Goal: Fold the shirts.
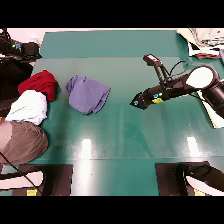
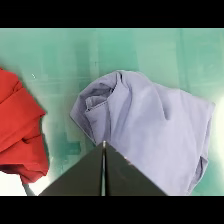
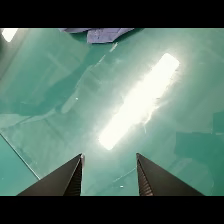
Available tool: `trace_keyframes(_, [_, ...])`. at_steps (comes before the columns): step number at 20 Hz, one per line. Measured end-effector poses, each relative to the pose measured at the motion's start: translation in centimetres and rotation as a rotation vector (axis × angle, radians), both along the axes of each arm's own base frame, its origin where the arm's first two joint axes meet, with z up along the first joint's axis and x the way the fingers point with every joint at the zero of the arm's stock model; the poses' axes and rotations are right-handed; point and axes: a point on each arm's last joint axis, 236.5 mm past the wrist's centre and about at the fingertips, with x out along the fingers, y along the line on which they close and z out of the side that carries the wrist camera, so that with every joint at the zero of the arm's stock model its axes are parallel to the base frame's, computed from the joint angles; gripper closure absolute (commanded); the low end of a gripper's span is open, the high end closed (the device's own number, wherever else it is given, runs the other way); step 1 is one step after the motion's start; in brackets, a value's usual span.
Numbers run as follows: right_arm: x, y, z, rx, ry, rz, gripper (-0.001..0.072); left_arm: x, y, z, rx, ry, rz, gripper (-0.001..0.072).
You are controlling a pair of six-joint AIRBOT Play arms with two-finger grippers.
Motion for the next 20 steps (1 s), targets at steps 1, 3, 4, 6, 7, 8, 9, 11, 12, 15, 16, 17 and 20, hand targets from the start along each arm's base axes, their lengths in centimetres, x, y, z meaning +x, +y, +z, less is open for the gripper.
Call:
trace_keyframes(1, [0.0, 0.0, 0.0, 0.0, 0.0, 0.0, 0.0323, 0.0, 0.0, 0.0, 0.0, 0.0, 0.0, 0.0686])
trace_keyframes(3, [0.0, 0.0, 0.0, 0.0, 0.0, 0.0, 0.0323, 0.0, 0.0, 0.0, 0.0, 0.0, 0.0, 0.0687])
trace_keyframes(4, [0.0, 0.0, 0.0, 0.0, 0.0, 0.0, 0.0322, 0.0, 0.0, 0.0, 0.0, 0.0, 0.0, 0.0686])
trace_keyframes(6, [0.0, 0.0, 0.0, 0.0, 0.0, 0.0, 0.0323, 0.0, 0.0, 0.0, 0.0, 0.0, 0.0, 0.0686])
trace_keyframes(7, [0.0, 0.0, 0.0, 0.0, 0.0, 0.0, 0.0323, 0.0, 0.0, 0.0, 0.0, 0.0, 0.0, 0.0687])
trace_keyframes(8, [0.0, 0.0, 0.0, 0.0, 0.0, 0.0, 0.0323, 0.0, 0.0, 0.0, 0.0, 0.0, 0.0, 0.0687])
trace_keyframes(9, [0.0, 0.0, 0.0, 0.0, 0.0, 0.0, 0.0323, 0.0, 0.0, 0.0, 0.0, 0.0, 0.0, 0.0687])
trace_keyframes(11, [0.0, 0.0, 0.0, 0.0, 0.0, 0.0, 0.0323, 0.0, 0.0, 0.0, -0.001, -0.001, 0.0, 0.0687])
trace_keyframes(12, [0.0, 0.0, 0.0, 0.0, 0.0, 0.0, 0.0323, 0.2, -0.1, 0.2, -0.007, -0.009, 0.003, 0.0687])
trace_keyframes(15, [0.0, 0.2, 0.2, 0.014, 0.001, -0.002, 0.0322, 0.5, -1.3, 1.3, -0.071, -0.043, -0.009, 0.0689])
trace_keyframes(16, [0.1, 0.4, 0.3, 0.021, -0.001, -0.004, 0.0323, 0.3, -2.4, 2.0, -0.117, -0.054, -0.029, 0.069])
trace_keyframes(17, [0.1, 0.5, 0.4, 0.024, -0.002, -0.003, 0.0322, 0.0, -3.8, 3.1, -0.153, -0.071, -0.057, 0.069])
trace_keyframes(20, [-0.1, 0.7, 0.4, 0.029, 0.001, 0.001, 0.0323, -1.2, -8.5, 6.4, -0.139, -0.165, -0.174, 0.0677])
